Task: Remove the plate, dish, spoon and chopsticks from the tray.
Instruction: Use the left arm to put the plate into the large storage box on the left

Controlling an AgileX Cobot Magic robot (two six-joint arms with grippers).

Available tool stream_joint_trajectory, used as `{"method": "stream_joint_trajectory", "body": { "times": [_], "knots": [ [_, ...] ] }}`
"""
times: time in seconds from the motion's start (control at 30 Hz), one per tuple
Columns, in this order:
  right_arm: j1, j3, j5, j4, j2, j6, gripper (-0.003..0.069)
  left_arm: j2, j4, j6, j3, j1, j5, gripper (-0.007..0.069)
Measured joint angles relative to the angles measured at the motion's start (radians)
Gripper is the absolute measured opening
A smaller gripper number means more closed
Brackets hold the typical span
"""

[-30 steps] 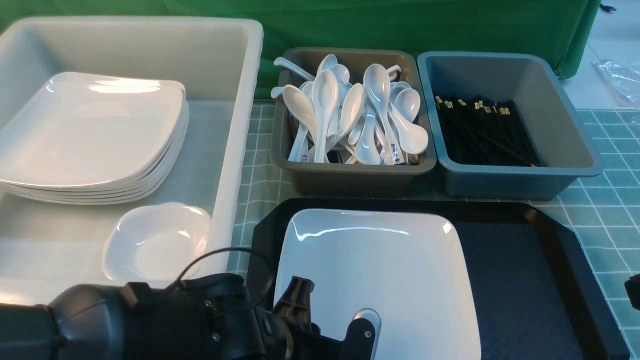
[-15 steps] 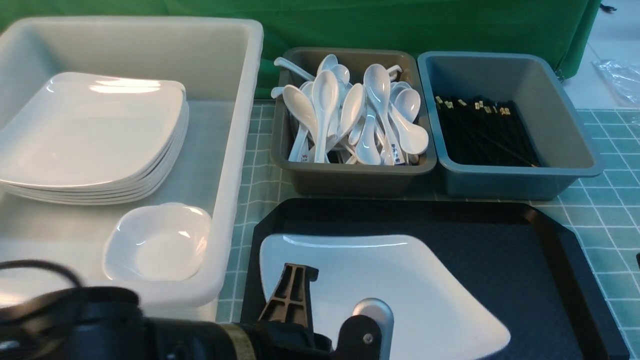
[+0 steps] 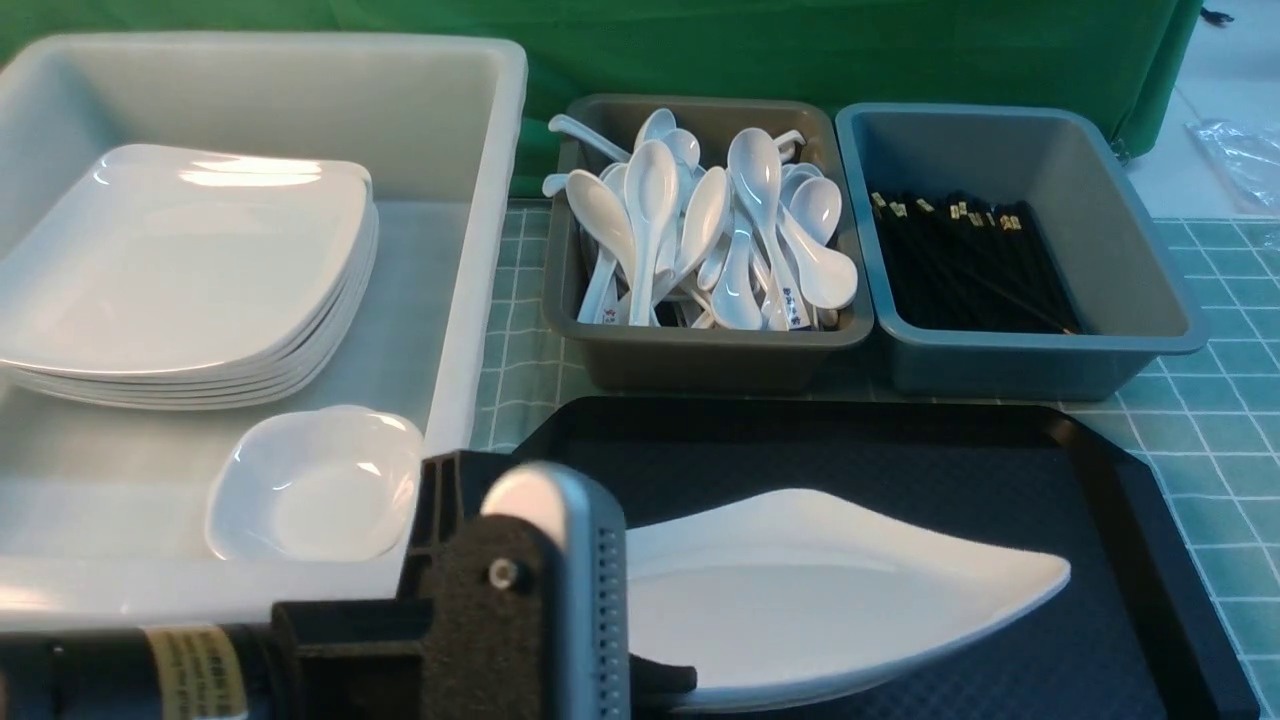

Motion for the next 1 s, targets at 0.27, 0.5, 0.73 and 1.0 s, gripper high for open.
{"method": "stream_joint_trajectory", "body": {
  "times": [0.27, 0.5, 0.73, 1.0],
  "knots": [
    [0.000, -0.030, -0.005, -0.081, 0.002, 0.072, 0.0062, -0.064, 0.008, 0.000, -0.168, 0.000, 0.021, 0.0040],
    [0.000, -0.093, -0.008, -0.080, 0.086, 0.077, 0.0020, -0.071, 0.307, -0.137, -0.257, 0.062, 0.219, 0.0040],
    [0.000, -0.118, -0.053, 0.015, 0.179, -0.029, 0.0020, -0.040, 0.540, -0.216, -0.257, 0.298, 0.372, 0.0041],
    [0.000, -0.119, -0.057, 0.142, 0.236, -0.147, 0.0020, 0.117, 0.584, -0.208, -0.261, 0.656, 0.255, 0.0041]
  ]
}}
